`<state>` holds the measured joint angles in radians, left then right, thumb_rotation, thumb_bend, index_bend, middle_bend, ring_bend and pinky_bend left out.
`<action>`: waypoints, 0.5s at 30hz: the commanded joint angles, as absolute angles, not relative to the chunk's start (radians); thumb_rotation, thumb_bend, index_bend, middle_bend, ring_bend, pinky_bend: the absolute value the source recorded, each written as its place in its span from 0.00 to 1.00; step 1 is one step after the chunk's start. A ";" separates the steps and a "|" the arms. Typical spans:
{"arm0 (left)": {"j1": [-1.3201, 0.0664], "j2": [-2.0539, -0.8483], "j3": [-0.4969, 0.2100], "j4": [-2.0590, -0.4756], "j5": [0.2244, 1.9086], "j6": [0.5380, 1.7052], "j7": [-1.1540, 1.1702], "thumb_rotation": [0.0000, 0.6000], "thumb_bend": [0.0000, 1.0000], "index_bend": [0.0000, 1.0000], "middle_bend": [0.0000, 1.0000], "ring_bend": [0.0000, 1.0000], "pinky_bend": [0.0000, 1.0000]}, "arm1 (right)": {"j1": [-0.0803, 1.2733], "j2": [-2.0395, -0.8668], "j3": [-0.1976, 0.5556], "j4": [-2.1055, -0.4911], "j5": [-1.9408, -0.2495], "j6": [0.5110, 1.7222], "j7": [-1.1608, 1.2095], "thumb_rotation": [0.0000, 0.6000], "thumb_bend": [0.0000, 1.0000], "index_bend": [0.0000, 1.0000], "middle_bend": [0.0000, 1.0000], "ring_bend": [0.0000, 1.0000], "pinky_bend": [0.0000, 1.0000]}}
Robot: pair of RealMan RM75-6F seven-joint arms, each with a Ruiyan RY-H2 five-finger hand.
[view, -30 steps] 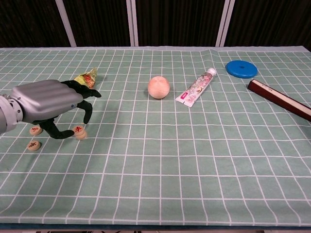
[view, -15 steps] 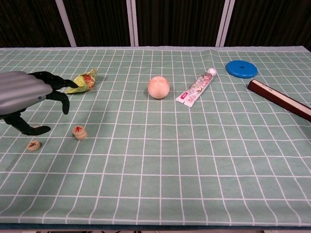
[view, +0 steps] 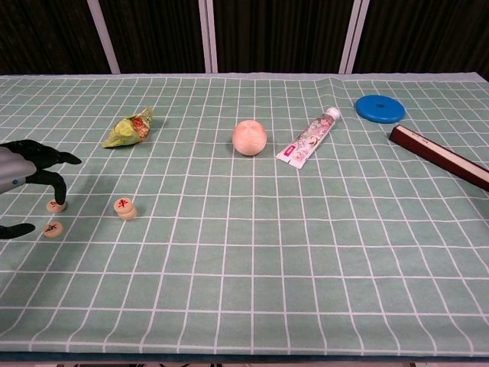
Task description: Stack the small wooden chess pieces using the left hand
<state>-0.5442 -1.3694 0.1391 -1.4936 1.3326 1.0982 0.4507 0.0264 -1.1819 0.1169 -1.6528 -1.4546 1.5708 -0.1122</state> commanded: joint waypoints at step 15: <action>-0.524 -1.415 0.112 -1.443 1.346 1.055 0.464 1.00 0.31 0.44 0.02 0.00 0.00 | 0.026 -1.180 0.118 -1.654 -1.452 1.570 -0.109 1.00 0.23 0.12 0.01 0.00 0.00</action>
